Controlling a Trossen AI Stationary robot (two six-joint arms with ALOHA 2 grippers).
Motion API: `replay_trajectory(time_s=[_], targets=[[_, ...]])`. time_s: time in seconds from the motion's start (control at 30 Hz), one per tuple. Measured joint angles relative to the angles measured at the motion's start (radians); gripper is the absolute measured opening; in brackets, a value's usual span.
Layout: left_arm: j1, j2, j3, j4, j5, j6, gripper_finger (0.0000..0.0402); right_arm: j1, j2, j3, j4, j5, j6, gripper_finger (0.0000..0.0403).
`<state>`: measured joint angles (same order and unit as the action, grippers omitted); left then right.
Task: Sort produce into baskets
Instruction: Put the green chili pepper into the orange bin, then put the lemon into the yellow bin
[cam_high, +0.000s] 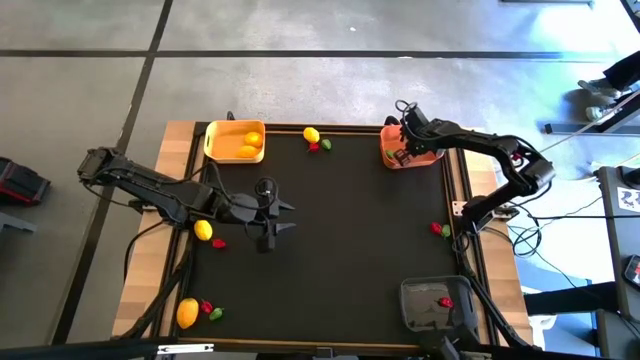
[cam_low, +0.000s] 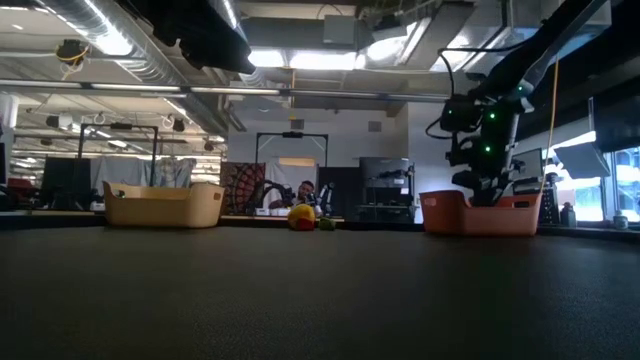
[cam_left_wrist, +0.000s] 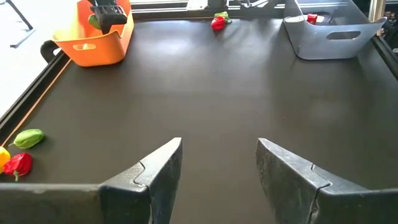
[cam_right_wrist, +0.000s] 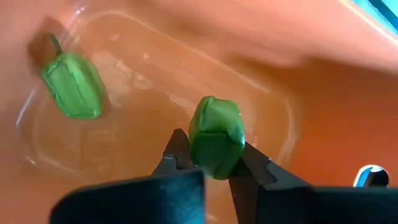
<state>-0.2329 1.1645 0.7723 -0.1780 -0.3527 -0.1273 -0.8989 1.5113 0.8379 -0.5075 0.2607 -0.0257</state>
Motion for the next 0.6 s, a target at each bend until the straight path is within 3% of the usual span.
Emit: replay_trajectory(time_s=[0.3, 0.6], targets=[[0.0, 0.0, 0.0, 0.0, 0.0, 0.0, 0.02, 0.002, -0.006, 0.0, 0.005, 0.042, -0.01, 0.0148], [0.014, 0.0, 0.0, 0.0, 0.0, 0.002, 0.02, 0.003, -0.165, 0.0, -0.064, -0.032, -0.013, 0.0179]])
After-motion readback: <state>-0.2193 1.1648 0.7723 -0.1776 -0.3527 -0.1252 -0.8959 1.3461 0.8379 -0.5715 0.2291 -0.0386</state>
